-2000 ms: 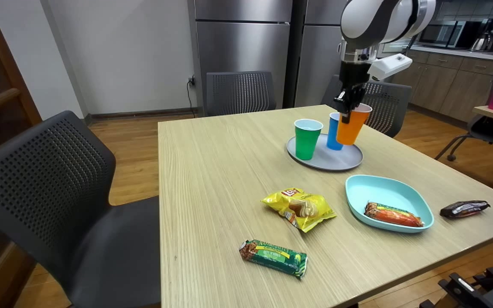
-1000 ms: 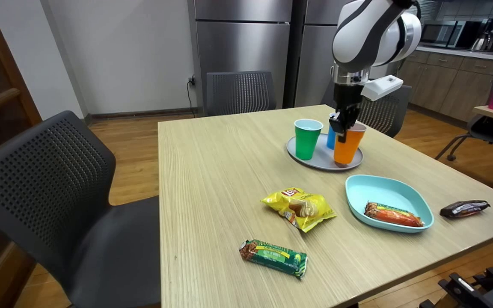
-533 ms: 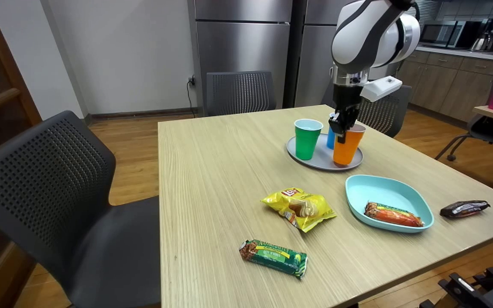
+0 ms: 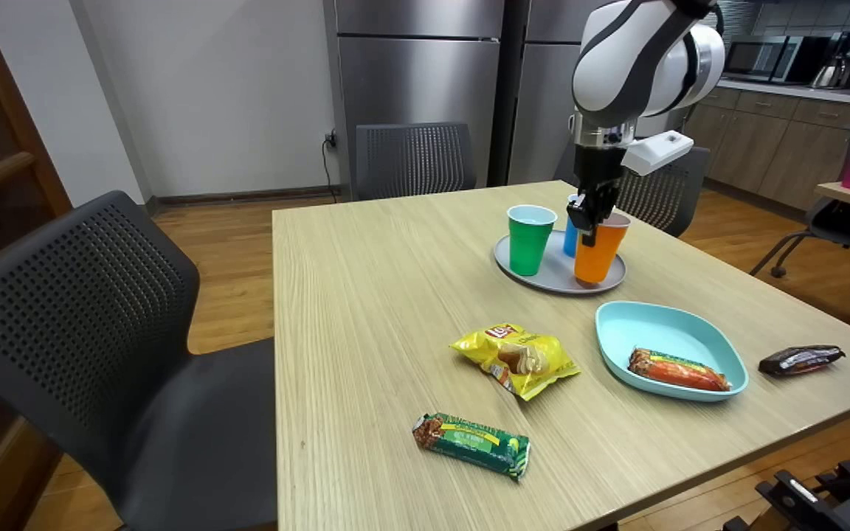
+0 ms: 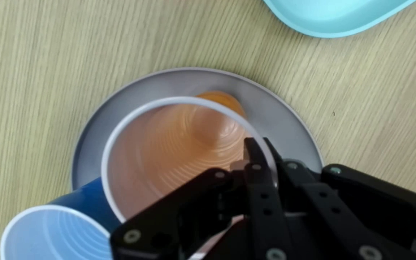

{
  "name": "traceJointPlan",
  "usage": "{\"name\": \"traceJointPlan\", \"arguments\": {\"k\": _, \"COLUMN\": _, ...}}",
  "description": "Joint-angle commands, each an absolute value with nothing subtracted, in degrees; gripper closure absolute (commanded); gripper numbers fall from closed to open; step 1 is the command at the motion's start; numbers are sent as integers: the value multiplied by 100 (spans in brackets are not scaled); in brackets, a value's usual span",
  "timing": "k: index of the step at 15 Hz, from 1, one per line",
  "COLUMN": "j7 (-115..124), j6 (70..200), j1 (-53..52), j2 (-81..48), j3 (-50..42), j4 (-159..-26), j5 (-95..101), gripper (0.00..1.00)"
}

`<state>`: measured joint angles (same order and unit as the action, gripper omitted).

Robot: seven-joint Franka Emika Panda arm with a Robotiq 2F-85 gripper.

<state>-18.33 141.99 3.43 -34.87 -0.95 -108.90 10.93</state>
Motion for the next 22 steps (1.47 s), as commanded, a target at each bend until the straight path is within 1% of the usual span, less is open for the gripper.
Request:
{"name": "traceJointPlan", "arguments": {"k": 1, "j7": -1826, "j6": 14283, "j1": 341, "j2": -3526, "j3": -115, "j4": -10816, "j5": 1215, "gripper": 99}}
{"name": "traceJointPlan", "arguments": {"k": 10, "j7": -1819, "j6": 14390, "j1": 338, "j2": -3576, "j3": -144, "j4": -10851, "j5": 1262, "gripper": 99}}
{"name": "traceJointPlan", "arguments": {"k": 11, "j7": -1827, "j6": 14395, "j1": 339, "j2": -3563, "j3": -143, "j4": -10869, "j5": 1264, "gripper": 94}}
{"name": "traceJointPlan", "arguments": {"k": 12, "j7": -1757, "j6": 14449, "j1": 313, "j2": -3538, "j3": -171, "j4": -10914, "j5": 1281, "gripper": 71}}
{"name": "traceJointPlan", "arguments": {"k": 14, "j7": -1755, "j6": 14549, "j1": 311, "j2": -3531, "j3": -183, "j4": -10960, "j5": 1305, "gripper": 66}}
{"name": "traceJointPlan", "arguments": {"k": 15, "j7": -1770, "j6": 14581, "j1": 319, "j2": -3512, "j3": -178, "j4": -10987, "j5": 1309, "gripper": 60}}
{"name": "traceJointPlan", "arguments": {"k": 19, "j7": -1736, "j6": 14640, "j1": 326, "j2": -3388, "j3": -192, "j4": -11133, "j5": 1288, "gripper": 31}}
{"name": "traceJointPlan", "arguments": {"k": 22, "j7": -1916, "j6": 14630, "j1": 446, "j2": -3081, "j3": -105, "j4": -11441, "j5": 1203, "gripper": 8}}
